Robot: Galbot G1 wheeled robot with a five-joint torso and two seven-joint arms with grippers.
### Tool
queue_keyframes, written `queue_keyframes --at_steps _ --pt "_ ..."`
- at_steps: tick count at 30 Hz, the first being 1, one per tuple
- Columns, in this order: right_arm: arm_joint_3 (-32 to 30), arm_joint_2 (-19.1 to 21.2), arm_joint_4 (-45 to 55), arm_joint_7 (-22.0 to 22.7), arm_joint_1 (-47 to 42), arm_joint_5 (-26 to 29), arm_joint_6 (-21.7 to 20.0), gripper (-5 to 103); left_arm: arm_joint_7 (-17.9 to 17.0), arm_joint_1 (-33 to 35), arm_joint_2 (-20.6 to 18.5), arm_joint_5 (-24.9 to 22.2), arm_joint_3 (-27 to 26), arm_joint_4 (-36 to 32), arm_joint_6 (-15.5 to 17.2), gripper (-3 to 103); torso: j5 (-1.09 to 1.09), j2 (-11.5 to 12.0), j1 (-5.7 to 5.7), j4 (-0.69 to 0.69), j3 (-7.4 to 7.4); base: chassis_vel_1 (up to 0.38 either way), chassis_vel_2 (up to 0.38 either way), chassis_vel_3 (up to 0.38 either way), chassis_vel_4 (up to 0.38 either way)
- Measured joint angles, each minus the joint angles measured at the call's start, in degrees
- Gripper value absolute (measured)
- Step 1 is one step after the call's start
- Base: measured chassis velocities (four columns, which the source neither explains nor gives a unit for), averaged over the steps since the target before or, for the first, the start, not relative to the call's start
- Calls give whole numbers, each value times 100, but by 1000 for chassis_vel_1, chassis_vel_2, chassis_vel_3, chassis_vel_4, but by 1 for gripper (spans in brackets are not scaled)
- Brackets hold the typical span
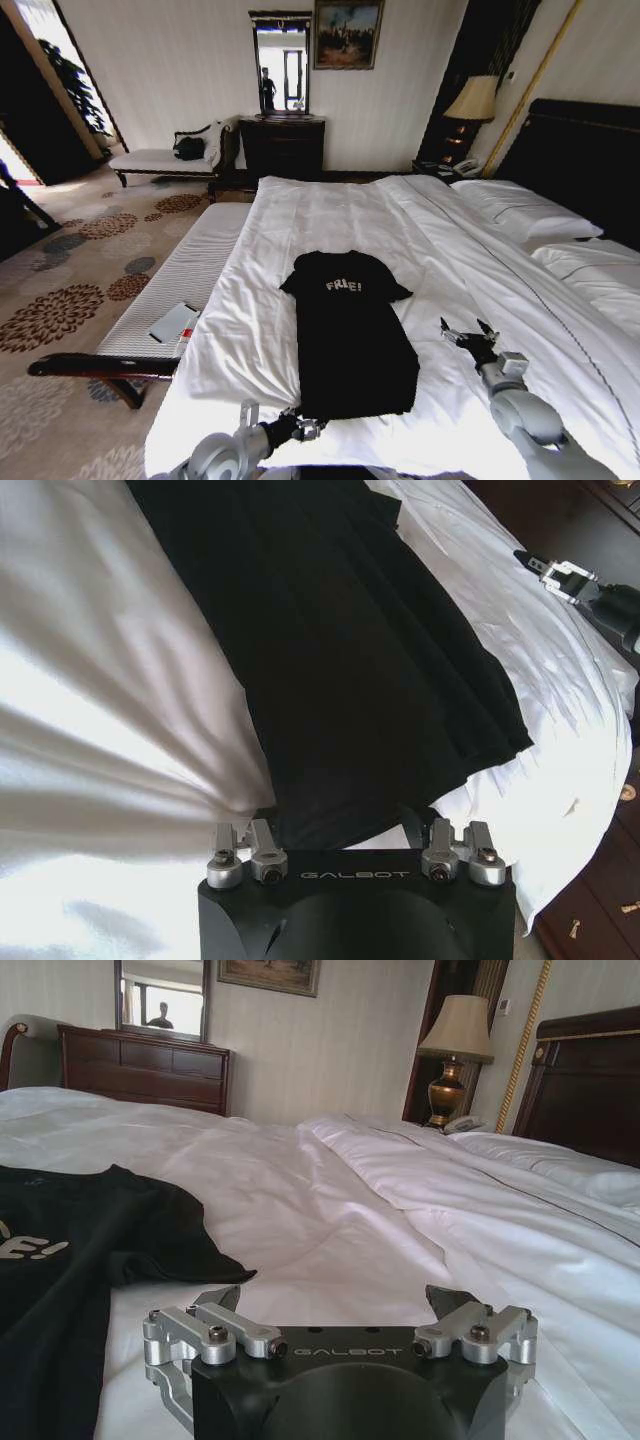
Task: Fold the clothes on the bed.
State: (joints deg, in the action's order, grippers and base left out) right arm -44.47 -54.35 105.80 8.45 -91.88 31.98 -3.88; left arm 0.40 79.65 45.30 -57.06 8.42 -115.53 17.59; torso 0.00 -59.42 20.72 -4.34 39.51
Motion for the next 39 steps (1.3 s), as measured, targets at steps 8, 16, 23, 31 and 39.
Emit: queue_keyframes --at_steps 8,16,23,31,39 --pt "46 -42 4 22 28 -8 2 100 0 250 -122 -1 -304 -131 -55 43 0 0 0 1 0 0 0 0 0" --pt "-5 -42 61 27 -54 -6 17 100 0 368 -56 64 -466 -136 -86 10 0 0 0 1 0 0 0 0 0" --pt "-90 -32 97 27 -158 8 43 100 0 437 3 136 -514 -116 -105 0 0 0 0 1 0 0 0 0 0" --pt "-24 -102 177 53 -211 280 -8 100 1 723 -98 167 -866 -208 -154 0 0 0 0 1 0 0 0 0 0" --pt "-48 -267 669 209 -395 2270 -815 100 2 1026 -274 55 -1421 -530 -189 0 0 0 0 1 0 0 0 0 0"
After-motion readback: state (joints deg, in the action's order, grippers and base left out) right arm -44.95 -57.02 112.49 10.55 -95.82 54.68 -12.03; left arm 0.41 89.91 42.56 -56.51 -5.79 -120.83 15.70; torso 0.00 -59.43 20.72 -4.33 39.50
